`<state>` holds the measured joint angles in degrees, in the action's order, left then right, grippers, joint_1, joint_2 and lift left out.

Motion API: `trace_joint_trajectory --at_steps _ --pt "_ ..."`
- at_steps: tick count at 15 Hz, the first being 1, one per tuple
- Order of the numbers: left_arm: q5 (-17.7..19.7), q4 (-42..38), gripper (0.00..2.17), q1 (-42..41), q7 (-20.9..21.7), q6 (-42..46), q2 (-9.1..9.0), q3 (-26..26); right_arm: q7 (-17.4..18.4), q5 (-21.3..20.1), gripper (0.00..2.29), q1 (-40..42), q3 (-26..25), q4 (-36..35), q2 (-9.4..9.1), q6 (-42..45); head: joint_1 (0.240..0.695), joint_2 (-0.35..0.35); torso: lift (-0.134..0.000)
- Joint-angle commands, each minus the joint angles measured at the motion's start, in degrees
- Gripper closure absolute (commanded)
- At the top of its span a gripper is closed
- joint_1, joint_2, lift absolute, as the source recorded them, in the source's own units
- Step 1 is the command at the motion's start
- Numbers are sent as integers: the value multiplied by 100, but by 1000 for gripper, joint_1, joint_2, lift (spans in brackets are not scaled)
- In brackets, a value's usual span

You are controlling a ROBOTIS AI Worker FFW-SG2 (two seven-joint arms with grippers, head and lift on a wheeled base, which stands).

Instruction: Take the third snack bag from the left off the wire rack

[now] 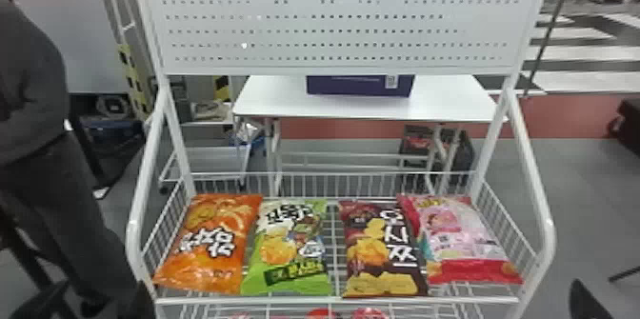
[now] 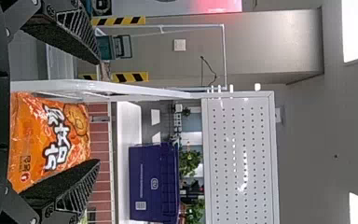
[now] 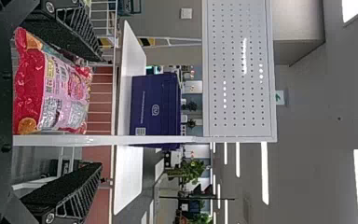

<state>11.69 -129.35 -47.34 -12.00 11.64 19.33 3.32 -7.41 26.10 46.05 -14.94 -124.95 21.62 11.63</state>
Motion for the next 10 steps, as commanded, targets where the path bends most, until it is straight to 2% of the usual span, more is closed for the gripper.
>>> trace_joint_trajectory --at_steps 1,8,10 --pt "0 -29 140 -3 5 0 0 -6 -6 0 87 0 0 23 9 0 499 0 0" --pt "9 -29 140 -3 -4 0 0 11 -6 27 87 -61 0 85 9 0 499 0 0" --pt "0 -29 140 -3 5 0 -26 2 3 18 87 -272 150 287 35 -17 499 0 0"
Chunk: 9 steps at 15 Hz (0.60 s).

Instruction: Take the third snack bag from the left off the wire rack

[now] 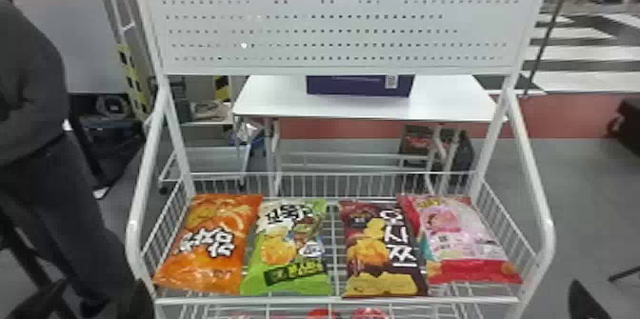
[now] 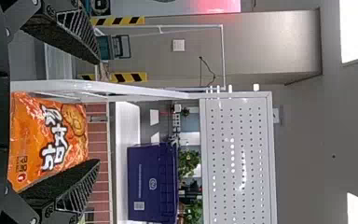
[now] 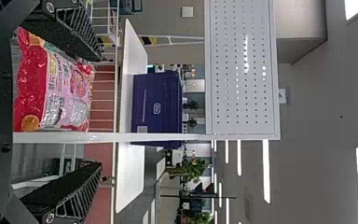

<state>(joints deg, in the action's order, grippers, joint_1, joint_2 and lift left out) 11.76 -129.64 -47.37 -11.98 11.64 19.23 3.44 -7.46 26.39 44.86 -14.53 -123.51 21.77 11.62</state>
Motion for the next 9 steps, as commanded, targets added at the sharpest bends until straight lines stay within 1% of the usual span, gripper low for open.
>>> trace_joint_trajectory --at_steps 1,3,4,6,8,9 --pt "-7 -9 140 0 -6 0 -33 -19 8 -108 87 -408 337 284 38 -121 499 0 0" --pt "-43 -18 140 9 3 -18 -33 -63 70 -381 87 -1295 970 784 -6 -508 499 0 0" --pt "-43 -18 140 18 3 -35 -33 -72 87 -425 87 -1682 1216 1013 -59 -666 499 0 0" --pt "-43 -18 140 18 3 -53 -24 -72 96 -574 87 -2552 1752 1567 -261 -1071 499 0 0" --pt "-51 0 140 18 3 -53 -16 -72 105 -855 87 -3176 2183 1980 -568 -1492 499 0 0" --pt "-51 0 140 18 3 -53 -24 -81 96 -952 87 -3440 2411 2182 -691 -1686 499 0 0"
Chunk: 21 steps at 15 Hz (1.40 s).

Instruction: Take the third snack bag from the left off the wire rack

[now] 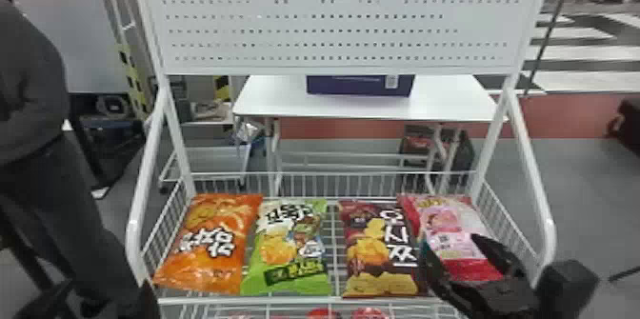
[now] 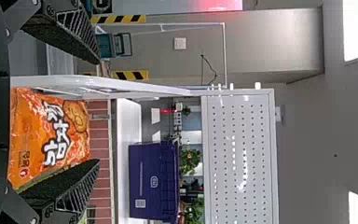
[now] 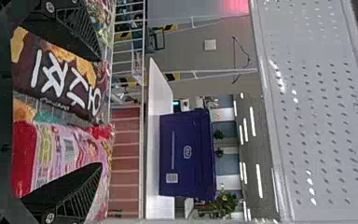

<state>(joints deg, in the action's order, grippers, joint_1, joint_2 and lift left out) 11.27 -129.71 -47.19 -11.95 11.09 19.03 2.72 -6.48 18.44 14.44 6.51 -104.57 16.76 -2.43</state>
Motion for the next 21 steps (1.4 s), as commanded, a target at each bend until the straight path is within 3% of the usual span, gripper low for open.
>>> trace_joint_trajectory --at_steps 1,4,8,10,11,13,14,17,21 --pt "-19 24 140 -1 9 3 4 -17 -29 -200 83 -609 474 508 -252 -350 499 0 0" --pt "-45 51 140 17 9 3 22 -87 -99 -306 83 -1092 993 1018 -314 -807 499 0 0" --pt "-45 51 140 8 9 3 22 -96 -29 -552 100 -1277 1186 1176 -393 -1317 499 0 0" --pt "-63 51 140 17 9 3 22 -122 -20 -543 387 -1417 1169 1167 -393 -2284 499 0 0" --pt "-63 42 140 17 9 3 22 -131 -29 -561 667 -1417 1186 1167 -393 -2407 499 0 0" --pt "-63 51 140 52 9 3 31 -131 -47 -543 1838 -1365 1125 1026 -366 -2565 499 0 0" --pt "-63 42 140 52 9 3 40 -131 -47 -552 2081 -1338 1116 921 -340 -2671 499 0 0" --pt "-63 59 140 78 9 -15 48 -131 -99 -525 2223 -1338 1090 877 -323 -2653 499 0 0" --pt "-63 68 140 131 9 -68 57 -131 -178 -394 2223 -1347 1081 824 -296 -2425 499 0 0"
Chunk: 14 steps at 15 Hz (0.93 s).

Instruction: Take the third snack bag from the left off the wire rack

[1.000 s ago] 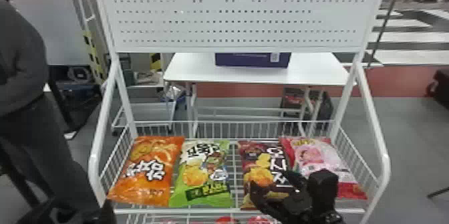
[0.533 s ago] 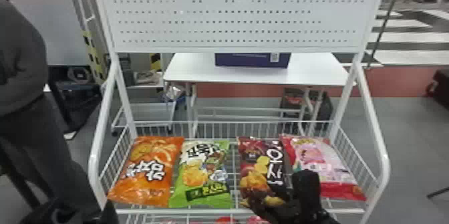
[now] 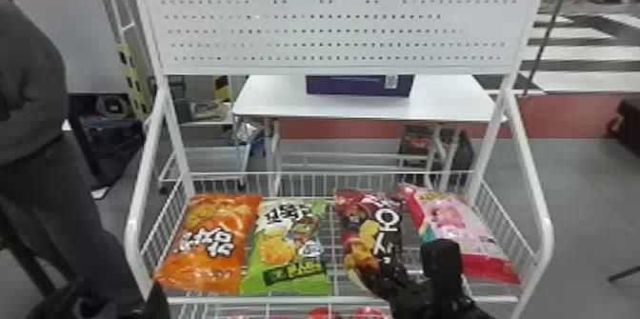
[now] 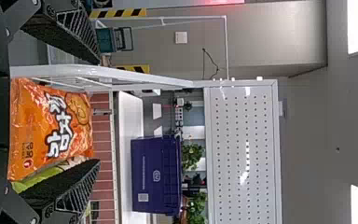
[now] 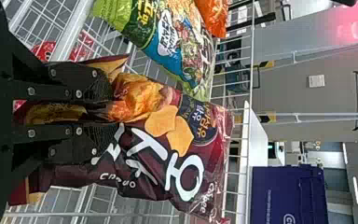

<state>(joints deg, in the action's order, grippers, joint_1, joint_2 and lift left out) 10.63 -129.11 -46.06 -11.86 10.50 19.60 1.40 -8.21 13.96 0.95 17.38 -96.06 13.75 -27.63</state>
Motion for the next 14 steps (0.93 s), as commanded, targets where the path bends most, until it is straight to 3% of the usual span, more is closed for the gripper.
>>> trace_joint_trajectory --at_steps 1,5,7,10,14 --pt "9 9 140 27 -9 -27 9 0 -6 125 2223 10 -33 -36 14 182 499 0 0" --pt "9 35 140 88 -9 -150 9 0 -340 758 2223 19 -296 26 22 1079 499 0 0" --pt "18 70 140 150 -9 -185 9 0 -410 845 2223 107 -314 -44 31 1237 499 0 0" --pt "18 79 140 229 -9 -221 9 -44 -304 845 2223 555 -463 -748 198 1237 499 0 0" --pt "79 193 140 299 -9 -221 71 -44 -208 810 2223 1715 -1158 -1855 488 1343 499 0 0"
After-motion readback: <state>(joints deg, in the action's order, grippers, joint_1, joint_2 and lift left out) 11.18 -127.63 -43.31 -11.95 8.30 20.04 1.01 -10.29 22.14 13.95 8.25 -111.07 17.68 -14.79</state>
